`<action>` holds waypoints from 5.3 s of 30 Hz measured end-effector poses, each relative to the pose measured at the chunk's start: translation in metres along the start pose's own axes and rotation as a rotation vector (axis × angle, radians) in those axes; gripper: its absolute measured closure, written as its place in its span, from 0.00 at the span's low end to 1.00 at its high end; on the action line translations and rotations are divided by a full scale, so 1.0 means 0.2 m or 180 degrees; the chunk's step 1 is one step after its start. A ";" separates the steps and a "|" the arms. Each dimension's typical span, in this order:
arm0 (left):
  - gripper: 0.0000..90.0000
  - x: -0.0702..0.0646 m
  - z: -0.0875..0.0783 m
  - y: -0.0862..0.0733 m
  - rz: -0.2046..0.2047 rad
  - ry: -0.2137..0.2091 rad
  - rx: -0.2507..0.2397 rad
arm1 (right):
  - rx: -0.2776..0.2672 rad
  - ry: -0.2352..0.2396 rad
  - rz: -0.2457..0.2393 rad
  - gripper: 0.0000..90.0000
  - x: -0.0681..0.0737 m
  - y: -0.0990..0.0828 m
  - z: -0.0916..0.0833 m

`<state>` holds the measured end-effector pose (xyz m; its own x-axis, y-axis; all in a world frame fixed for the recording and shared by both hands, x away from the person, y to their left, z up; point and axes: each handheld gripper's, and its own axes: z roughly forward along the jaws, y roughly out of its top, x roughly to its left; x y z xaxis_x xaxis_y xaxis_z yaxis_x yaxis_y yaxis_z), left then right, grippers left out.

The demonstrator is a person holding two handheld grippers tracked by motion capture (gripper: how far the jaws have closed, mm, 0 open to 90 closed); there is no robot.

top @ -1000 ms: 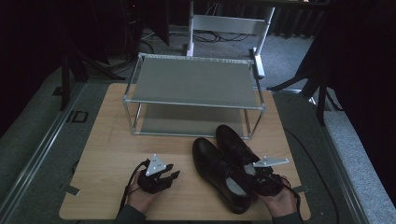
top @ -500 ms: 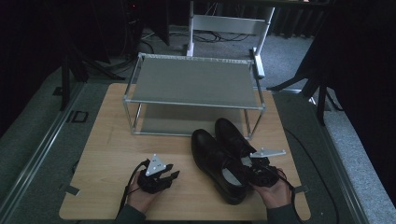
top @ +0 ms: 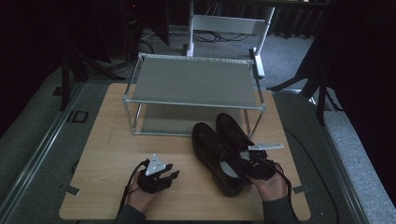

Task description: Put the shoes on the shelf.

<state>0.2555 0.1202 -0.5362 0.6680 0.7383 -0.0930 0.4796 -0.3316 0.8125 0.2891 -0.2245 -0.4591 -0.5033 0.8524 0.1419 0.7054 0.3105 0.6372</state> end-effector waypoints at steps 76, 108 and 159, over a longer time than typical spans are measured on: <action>0.69 0.01 -0.01 0.00 -0.0026 0.0006 -0.0012 | -0.0422 -0.0615 0.0451 0.90 -0.05 0.44 0.35; 0.69 0.02 -0.03 0.00 -0.0034 0.0015 -0.0047 | -0.0866 -0.1007 0.0653 0.90 -0.01 0.54 0.57; 0.69 0.02 -0.03 0.00 -0.0036 0.0015 -0.0037 | -0.1449 -0.1029 0.0300 0.58 0.02 0.44 0.55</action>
<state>0.2545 0.1256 -0.5336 0.6599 0.7447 -0.0997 0.4805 -0.3162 0.8180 0.4033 -0.1472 -0.4850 -0.2197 0.9754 0.0204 0.4175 0.0751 0.9056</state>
